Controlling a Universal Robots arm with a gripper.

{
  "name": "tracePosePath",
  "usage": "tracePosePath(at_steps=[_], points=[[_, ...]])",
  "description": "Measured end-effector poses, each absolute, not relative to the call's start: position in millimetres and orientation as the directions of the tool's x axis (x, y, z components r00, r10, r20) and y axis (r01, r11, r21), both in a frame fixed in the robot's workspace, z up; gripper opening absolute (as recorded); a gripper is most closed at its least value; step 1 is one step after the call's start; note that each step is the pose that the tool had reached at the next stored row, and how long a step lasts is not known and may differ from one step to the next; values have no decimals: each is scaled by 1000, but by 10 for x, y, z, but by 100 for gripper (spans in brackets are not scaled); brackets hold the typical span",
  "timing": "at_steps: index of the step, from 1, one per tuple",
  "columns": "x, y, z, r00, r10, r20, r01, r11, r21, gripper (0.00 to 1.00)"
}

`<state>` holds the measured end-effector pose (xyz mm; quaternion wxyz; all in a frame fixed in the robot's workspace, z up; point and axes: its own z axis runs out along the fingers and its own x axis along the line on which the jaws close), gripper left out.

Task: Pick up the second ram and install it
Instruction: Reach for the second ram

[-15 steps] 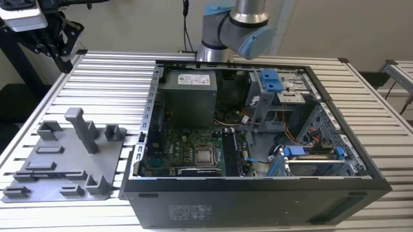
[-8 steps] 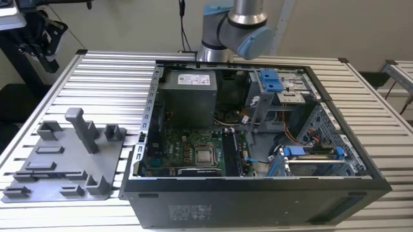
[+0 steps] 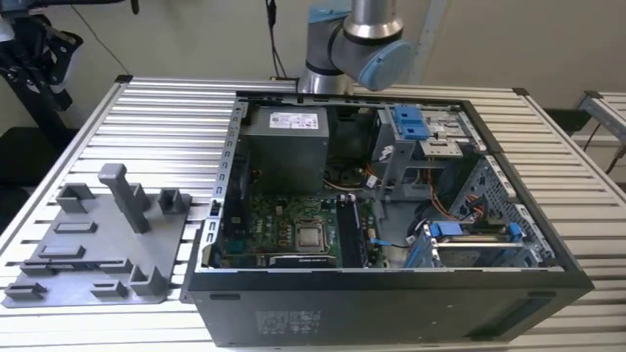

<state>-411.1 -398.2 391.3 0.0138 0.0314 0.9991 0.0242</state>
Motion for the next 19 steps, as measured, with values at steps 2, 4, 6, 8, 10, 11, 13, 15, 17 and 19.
tracePosePath(at_steps=[2, 4, 6, 8, 10, 11, 13, 15, 17, 19], points=[[-4148, -3982, 3911, -998, 62, -21, 61, 997, 49, 11], [-4181, -3982, 3910, -998, 61, -18, 60, 997, 49, 11], [-4196, -3983, 3910, -998, 60, -18, 60, 997, 49, 11], [-4198, -3983, 3910, -998, 60, -18, 59, 997, 49, 11], [-4199, -3983, 3908, -998, 60, -18, 59, 997, 49, 11], [-4199, -3983, 3908, -998, 60, -18, 60, 997, 49, 11], [-4200, -3986, 3906, -998, 61, -18, 60, 997, 49, 11], [-4199, -3992, 3904, -998, 61, -18, 60, 997, 49, 11], [-4198, -4006, 3901, -998, 60, -18, 60, 997, 49, 11], [-4198, -4036, 3896, -998, 60, -18, 60, 997, 48, 11]])
